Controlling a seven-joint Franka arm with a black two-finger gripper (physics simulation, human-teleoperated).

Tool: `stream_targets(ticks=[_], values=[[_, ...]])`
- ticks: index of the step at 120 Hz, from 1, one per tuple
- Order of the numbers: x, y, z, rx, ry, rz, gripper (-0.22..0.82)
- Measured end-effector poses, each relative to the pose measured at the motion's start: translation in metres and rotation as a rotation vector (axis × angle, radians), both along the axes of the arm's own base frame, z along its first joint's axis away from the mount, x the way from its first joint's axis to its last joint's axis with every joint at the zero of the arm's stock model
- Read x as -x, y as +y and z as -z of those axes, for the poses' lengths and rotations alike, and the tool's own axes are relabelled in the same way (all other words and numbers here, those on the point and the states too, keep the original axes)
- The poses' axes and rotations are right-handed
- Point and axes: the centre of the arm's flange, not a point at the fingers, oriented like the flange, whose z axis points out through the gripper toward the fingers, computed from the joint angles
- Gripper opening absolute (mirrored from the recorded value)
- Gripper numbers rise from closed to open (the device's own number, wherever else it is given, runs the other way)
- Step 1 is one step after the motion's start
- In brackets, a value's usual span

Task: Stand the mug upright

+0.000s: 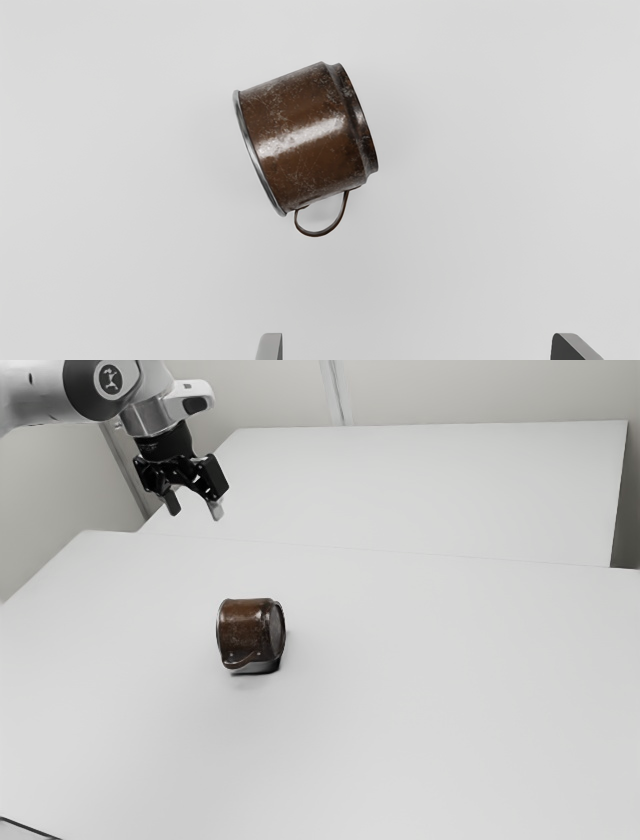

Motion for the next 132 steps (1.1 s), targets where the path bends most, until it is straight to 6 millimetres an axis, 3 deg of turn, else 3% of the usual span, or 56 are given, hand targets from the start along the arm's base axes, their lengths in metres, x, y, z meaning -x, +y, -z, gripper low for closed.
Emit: stream_targets(ticks=[63,73,95,132], values=[[-0.014,0.005,0.02,0.056,0.036,-0.007,0.58],[-0.019,0.019,0.027,0.079,0.047,-0.024,0.58],[-0.023,0.071,0.04,0.118,0.063,-0.098,0.58],[-0.033,0.096,0.086,0.193,0.11,-0.114,0.58]])
